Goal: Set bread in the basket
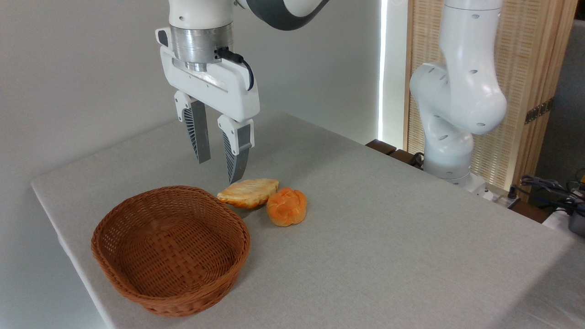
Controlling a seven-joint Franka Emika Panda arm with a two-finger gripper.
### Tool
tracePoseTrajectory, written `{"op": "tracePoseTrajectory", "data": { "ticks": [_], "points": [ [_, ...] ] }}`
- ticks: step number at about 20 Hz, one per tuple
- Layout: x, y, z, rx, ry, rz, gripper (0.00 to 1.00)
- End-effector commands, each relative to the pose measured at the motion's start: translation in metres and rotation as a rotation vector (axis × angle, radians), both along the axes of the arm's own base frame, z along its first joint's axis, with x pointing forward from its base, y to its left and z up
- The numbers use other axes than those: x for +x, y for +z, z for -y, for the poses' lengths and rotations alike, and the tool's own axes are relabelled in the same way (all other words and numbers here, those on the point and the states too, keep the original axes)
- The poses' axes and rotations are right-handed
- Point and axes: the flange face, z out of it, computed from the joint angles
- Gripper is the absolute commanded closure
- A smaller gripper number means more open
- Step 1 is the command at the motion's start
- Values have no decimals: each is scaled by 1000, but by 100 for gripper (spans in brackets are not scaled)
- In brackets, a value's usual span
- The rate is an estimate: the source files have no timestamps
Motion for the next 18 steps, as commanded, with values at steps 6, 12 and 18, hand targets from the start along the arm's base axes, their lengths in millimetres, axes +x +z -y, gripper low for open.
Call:
{"op": "tracePoseTrajectory", "data": {
  "ticks": [6,12,18],
  "points": [
    [-1,6,-1,-10,-5,0,0],
    [-2,6,-1,-10,-5,-2,0],
    [-2,5,-1,-9,-6,-9,0]
  ]
}}
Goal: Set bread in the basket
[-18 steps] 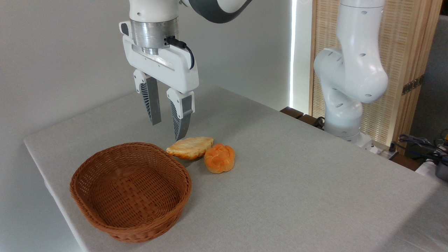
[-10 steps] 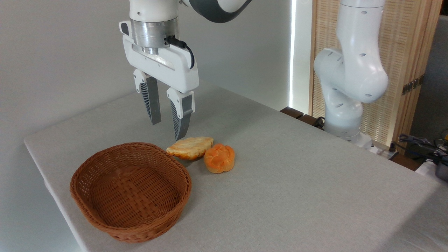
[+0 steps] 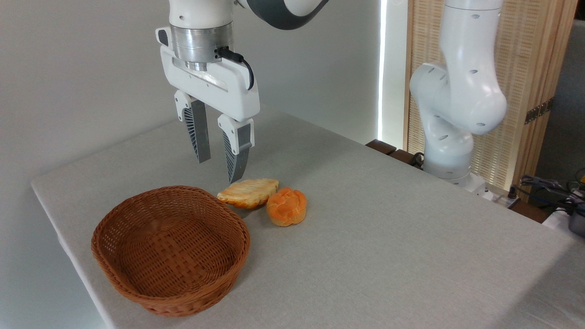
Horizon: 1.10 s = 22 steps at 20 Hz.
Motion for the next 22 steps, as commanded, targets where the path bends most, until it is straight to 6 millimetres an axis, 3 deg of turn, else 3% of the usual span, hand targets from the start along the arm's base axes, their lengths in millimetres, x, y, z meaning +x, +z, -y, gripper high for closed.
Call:
{"op": "tracePoseTrajectory", "data": {
  "ticks": [1,15,22],
  "points": [
    [-2,5,0,-9,-7,-10,0],
    [-2,3,1,-6,-11,-15,0],
    [2,-7,2,0,-11,-34,0]
  ]
}}
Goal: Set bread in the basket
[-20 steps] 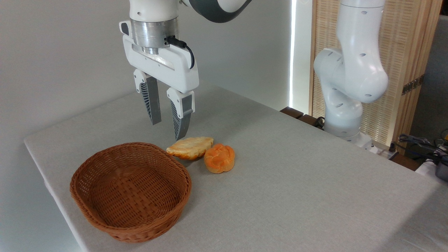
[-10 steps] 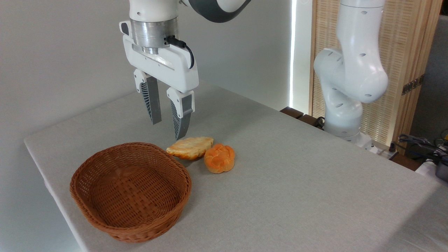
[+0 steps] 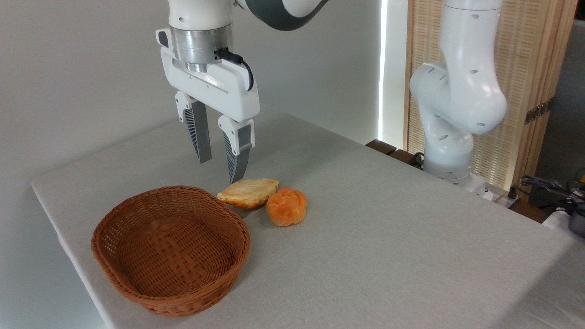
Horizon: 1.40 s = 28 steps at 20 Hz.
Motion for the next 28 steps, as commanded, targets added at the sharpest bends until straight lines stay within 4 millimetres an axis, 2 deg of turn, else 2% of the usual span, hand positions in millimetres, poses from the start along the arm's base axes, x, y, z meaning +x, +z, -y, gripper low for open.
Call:
{"op": "tracePoseTrajectory", "data": {
  "ticks": [1,6,10,12,16,20,25,28],
  "points": [
    [2,-6,0,-2,-9,-26,0],
    [7,-21,5,9,-20,-59,0],
    [1,-43,6,17,-85,-94,0],
    [-7,-54,4,17,-112,-112,0],
    [-40,-79,-3,8,-208,-138,0],
    [-61,-98,-5,5,-243,-173,0],
    [-76,-125,-6,5,-270,-216,0],
    [-78,-137,3,8,-286,-202,0]
  ]
}}
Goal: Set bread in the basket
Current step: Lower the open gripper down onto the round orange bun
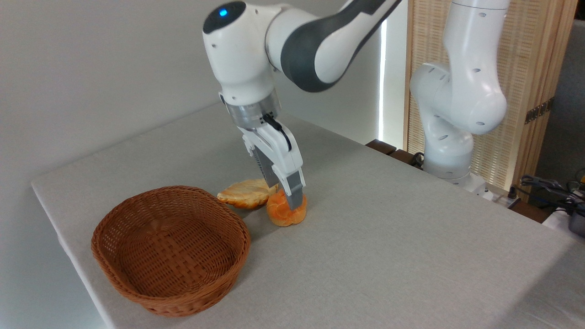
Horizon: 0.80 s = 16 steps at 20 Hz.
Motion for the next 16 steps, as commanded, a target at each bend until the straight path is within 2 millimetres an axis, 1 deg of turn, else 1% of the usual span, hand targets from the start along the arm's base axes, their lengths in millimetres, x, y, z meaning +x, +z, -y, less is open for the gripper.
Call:
{"op": "tracePoseTrajectory", "data": {
  "ticks": [1,4,9,13,16],
  "points": [
    [-9,-14,11,-16,-37,24,0],
    [-7,-21,14,-12,-40,22,0],
    [-7,-21,13,-12,-44,22,0],
    [-7,-21,10,7,-97,27,0],
    [-7,-22,10,12,-102,26,0]
  ]
}}
